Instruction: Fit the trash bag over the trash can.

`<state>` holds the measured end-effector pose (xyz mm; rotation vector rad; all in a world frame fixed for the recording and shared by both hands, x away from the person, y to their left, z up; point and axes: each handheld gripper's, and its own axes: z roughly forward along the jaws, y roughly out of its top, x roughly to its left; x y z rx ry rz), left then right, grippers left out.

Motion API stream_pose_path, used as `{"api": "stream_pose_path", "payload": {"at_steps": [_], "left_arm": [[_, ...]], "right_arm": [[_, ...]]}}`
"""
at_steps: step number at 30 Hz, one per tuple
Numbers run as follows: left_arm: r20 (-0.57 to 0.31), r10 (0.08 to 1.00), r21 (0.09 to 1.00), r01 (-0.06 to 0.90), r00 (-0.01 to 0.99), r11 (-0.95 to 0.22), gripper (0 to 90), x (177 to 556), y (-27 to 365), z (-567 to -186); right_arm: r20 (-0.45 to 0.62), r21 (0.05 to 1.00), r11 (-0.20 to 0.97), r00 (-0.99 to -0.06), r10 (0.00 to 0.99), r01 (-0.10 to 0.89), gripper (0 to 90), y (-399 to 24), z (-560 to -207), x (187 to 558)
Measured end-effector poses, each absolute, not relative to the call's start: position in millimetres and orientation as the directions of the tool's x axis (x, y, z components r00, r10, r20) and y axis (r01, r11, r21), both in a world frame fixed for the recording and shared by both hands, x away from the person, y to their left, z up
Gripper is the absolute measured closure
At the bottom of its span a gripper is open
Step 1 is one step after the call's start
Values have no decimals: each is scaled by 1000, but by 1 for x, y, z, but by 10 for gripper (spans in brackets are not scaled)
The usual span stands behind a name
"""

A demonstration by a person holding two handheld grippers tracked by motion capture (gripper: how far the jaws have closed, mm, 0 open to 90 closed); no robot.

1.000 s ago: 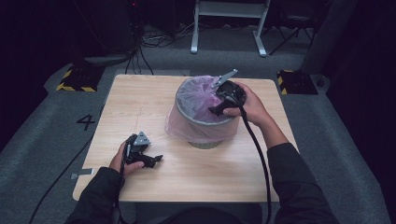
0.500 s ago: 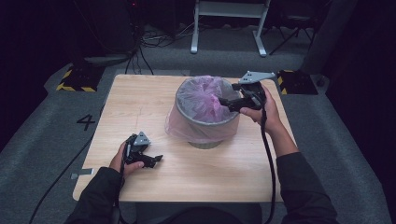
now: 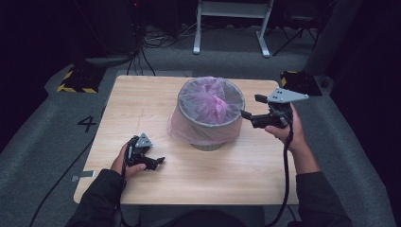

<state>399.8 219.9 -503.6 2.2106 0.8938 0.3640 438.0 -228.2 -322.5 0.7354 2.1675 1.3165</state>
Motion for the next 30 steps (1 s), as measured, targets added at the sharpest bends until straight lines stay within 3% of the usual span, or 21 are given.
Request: {"api": "stream_pose_path", "payload": {"at_steps": [15,19,30], "left_arm": [[-3,693,708,491,721,-508,135,400,220,-504],[-3,693,707,491,721,-508,134,400,220,-504],[-8,696,709,495,718,-503,131,400,219,-504]], "right_arm": [[-141,852,440,-686,714,283,175,-260,-386,422],[-181,797,506,-669,721,330,173,-267,-415,421],[-179,720,550,-652,736,423,172,-286,-459,414]]}}
